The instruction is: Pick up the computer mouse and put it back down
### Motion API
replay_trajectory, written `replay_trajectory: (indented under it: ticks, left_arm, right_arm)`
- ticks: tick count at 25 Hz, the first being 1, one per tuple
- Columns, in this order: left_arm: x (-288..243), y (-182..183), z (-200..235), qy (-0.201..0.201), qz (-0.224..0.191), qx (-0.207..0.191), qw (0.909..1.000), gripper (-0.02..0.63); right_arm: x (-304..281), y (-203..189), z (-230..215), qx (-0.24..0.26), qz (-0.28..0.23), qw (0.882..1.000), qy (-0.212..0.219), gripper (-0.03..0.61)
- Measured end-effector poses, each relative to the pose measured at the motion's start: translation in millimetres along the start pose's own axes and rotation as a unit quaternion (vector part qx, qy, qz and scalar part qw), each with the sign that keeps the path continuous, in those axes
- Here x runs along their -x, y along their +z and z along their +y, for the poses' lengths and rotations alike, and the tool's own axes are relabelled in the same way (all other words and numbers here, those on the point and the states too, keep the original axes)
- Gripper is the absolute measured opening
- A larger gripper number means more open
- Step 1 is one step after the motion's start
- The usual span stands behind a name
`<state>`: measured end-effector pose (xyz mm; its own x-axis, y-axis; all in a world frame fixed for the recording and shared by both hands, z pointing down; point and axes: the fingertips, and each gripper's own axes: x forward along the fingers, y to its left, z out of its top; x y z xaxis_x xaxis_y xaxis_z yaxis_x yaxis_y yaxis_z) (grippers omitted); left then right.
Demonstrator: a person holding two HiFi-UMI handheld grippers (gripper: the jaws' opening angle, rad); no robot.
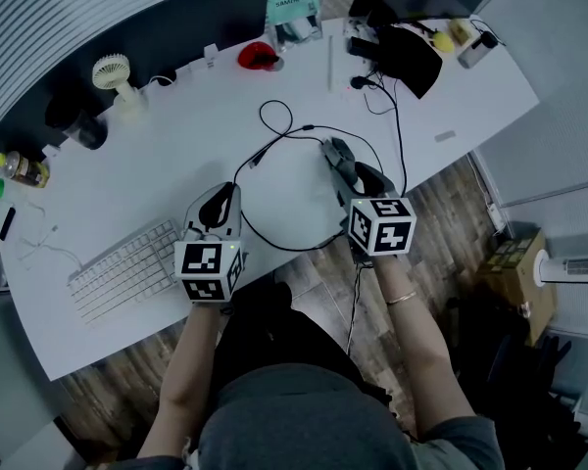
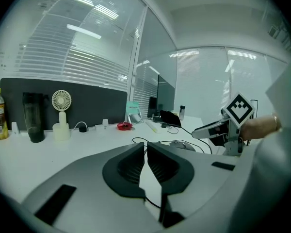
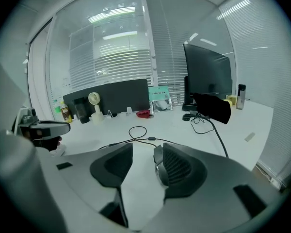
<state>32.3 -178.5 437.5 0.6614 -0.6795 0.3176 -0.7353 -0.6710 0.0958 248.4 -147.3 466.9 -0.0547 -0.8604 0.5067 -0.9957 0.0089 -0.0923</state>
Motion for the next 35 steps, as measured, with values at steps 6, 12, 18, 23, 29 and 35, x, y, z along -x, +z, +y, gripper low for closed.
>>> replay_trajectory:
  ticks: [6, 12, 18, 23, 29, 35]
  left_arm:
    - [10.2, 1.1, -9.0, -0.009, -0.003, -0.008, 0.9999, 0.035]
    - [19.4, 4.2, -17.8, -0.018, -0.009, -0.017, 0.9996, 0.035]
    - [27.8, 8.1, -21.8, -0.02, -0.014, -0.028, 0.9993, 0.035]
    - [32.6, 6.4, -25.1, -0.025, -0.014, -0.029, 0.9992, 0.035]
    - [38.4, 5.5, -30.1, -0.029, -0.017, -0.029, 0.999, 0.035]
    - [42.9, 5.9, -33.0, -0.03, -0.019, -0.028, 0.999, 0.035]
  right_arm:
    - [25.2, 0.6, 17.1, -0.004, -0.02, 1.0, 0.0, 0.176]
    - [46.2, -3.6, 30.1, -0.015, -0.035, 0.999, 0.002, 0.138]
    - [61.9, -5.5, 35.1, -0.028, -0.051, 0.998, -0.005, 0.106]
    - [74.6, -8.2, 43.2, -0.04, -0.062, 0.997, -0.005, 0.079]
    - [89.8, -11.0, 54.0, -0.035, -0.073, 0.997, -0.002, 0.053]
    - [102.9, -9.2, 58.1, -0.044, -0.089, 0.995, -0.006, 0.012]
